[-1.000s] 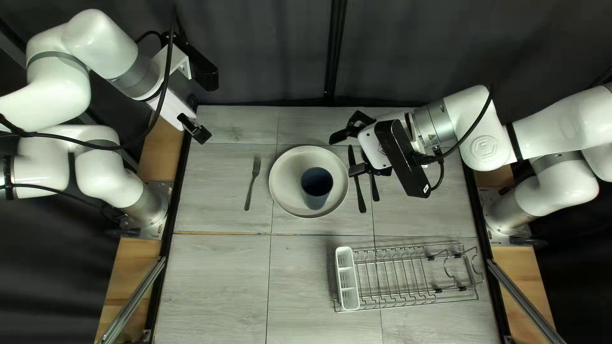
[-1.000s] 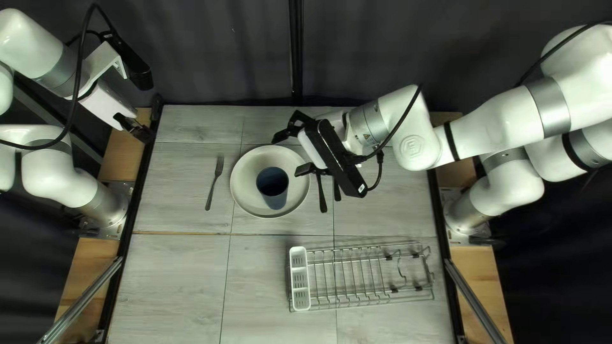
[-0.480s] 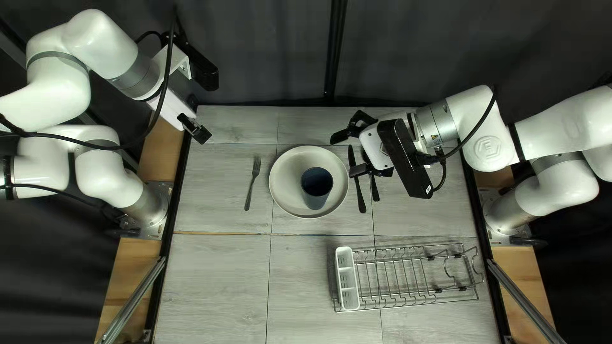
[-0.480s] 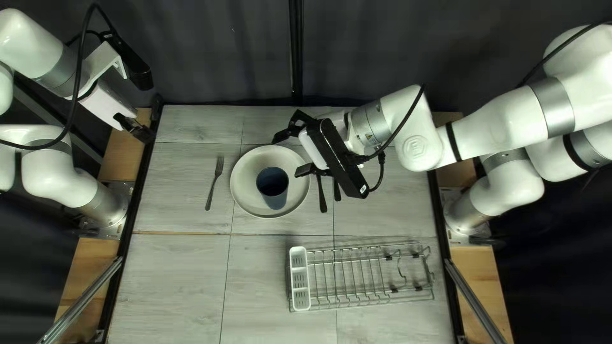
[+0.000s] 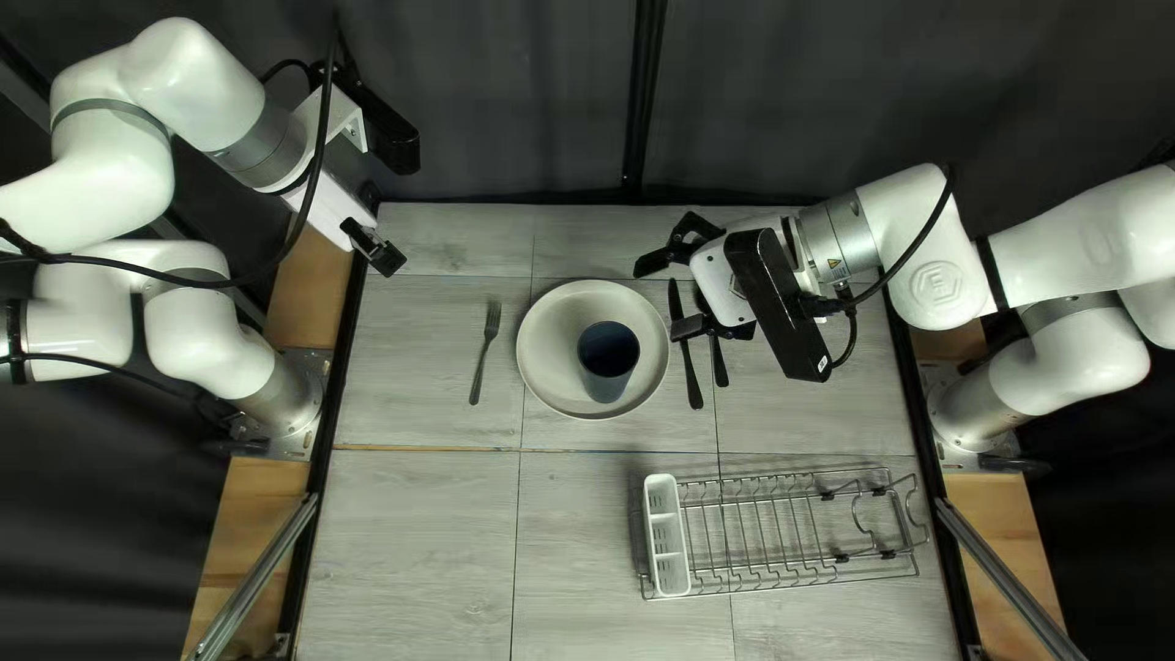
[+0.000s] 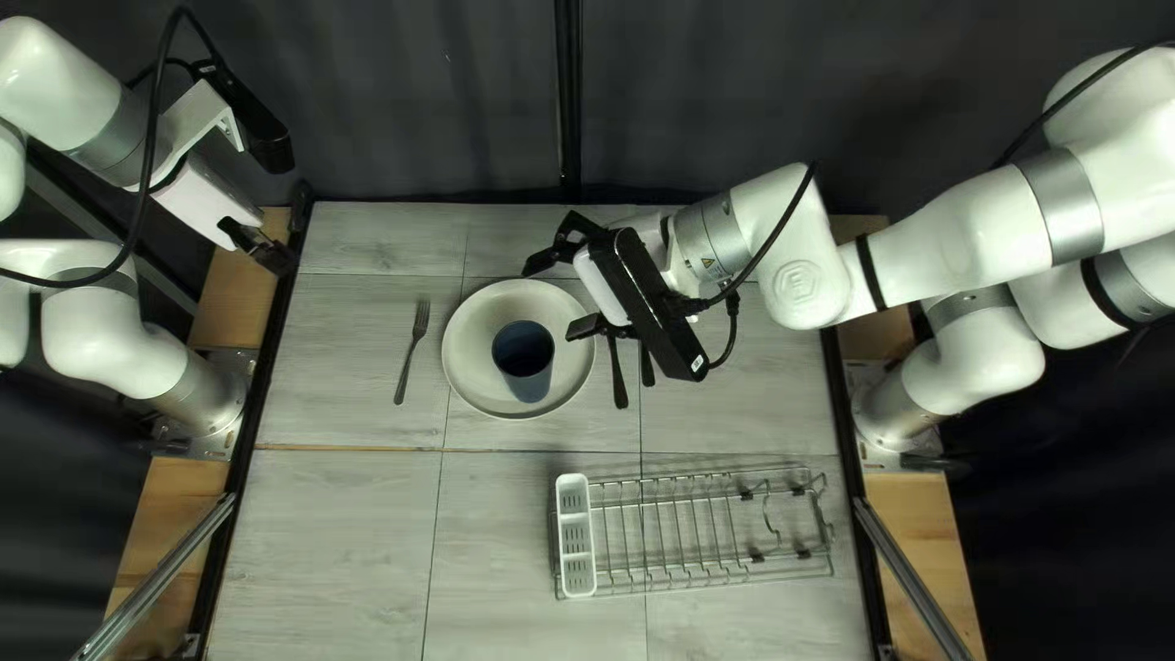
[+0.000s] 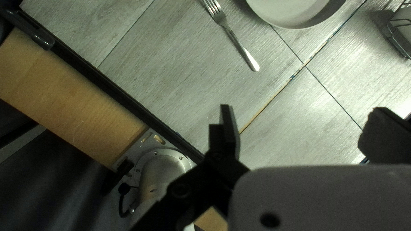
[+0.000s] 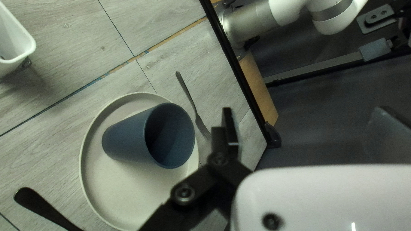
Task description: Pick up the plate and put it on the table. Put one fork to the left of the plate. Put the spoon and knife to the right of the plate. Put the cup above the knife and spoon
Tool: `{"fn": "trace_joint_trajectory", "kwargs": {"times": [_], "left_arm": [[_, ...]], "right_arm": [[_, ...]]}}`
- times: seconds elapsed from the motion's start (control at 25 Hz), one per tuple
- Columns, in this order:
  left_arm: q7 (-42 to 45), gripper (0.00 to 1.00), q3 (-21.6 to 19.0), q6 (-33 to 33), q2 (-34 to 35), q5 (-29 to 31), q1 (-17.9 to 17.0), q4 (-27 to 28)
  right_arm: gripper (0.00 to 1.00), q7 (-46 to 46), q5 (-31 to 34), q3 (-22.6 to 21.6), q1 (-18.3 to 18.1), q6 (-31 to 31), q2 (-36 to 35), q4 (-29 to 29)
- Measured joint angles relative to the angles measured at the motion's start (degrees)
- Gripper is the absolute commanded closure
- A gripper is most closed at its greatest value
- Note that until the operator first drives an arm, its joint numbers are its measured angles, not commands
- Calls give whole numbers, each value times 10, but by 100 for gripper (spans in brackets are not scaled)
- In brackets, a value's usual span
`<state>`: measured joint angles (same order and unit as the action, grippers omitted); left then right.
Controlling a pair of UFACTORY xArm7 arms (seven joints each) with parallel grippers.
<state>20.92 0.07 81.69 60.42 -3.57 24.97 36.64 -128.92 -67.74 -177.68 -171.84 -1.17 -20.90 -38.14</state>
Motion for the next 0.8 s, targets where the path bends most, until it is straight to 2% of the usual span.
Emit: {"fn": "trace_joint_trajectory", "kwargs": {"times": [0.8], "left_arm": [[0,0,0,0,0,0,0,0]], "right_arm": [[0,3,-3,-3,2,-1,-11,1]]}}
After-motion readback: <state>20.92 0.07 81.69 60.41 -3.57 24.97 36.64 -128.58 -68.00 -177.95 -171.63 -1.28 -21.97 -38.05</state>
